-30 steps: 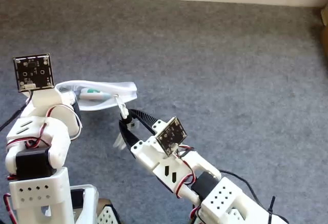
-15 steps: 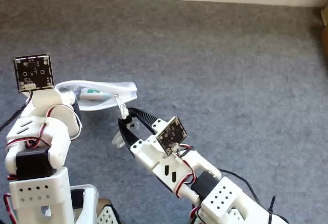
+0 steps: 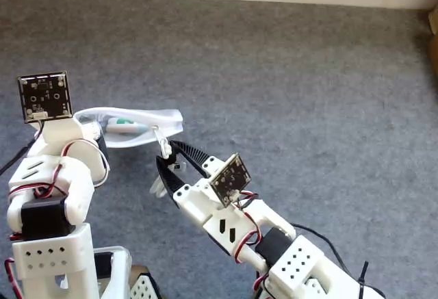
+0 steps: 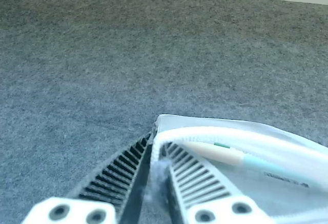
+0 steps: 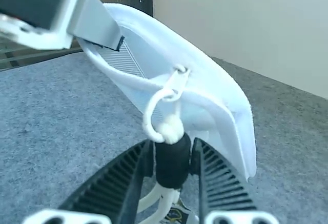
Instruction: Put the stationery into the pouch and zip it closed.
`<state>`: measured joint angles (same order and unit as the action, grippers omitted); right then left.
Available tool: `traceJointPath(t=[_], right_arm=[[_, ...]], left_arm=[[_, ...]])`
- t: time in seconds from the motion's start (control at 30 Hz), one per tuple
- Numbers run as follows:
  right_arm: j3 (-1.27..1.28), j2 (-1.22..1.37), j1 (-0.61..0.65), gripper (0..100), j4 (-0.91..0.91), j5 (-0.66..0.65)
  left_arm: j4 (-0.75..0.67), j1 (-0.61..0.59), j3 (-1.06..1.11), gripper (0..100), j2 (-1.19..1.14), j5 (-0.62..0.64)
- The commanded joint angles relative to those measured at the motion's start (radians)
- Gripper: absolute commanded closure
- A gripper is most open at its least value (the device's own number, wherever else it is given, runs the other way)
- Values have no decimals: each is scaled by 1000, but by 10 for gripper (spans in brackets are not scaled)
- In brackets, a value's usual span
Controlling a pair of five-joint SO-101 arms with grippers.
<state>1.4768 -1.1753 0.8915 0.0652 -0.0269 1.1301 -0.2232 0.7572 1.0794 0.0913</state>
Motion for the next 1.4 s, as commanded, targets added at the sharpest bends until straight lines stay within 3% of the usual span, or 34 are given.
traceJointPath(t=[0.0, 0.27, 0.47, 0.8, 0.97, 1.37], right_arm=[[-62, 5, 4, 916, 30, -2], [-65, 2, 1, 991, 28, -8], [-61, 2, 5, 994, 18, -117], [-70, -179, 5, 994, -378, -121], [-70, -371, 4, 994, -578, -123], [-70, -440, 5, 994, -705, -215]], left_arm=[[-17, 10, 8, 989, -39, -11], [-17, 10, 8, 989, -39, -11], [-17, 10, 8, 989, -39, -12], [-15, 10, 2, 979, -33, -12], [-17, 13, 5, 862, -33, -8], [-112, 62, -13, 793, -35, -11]])
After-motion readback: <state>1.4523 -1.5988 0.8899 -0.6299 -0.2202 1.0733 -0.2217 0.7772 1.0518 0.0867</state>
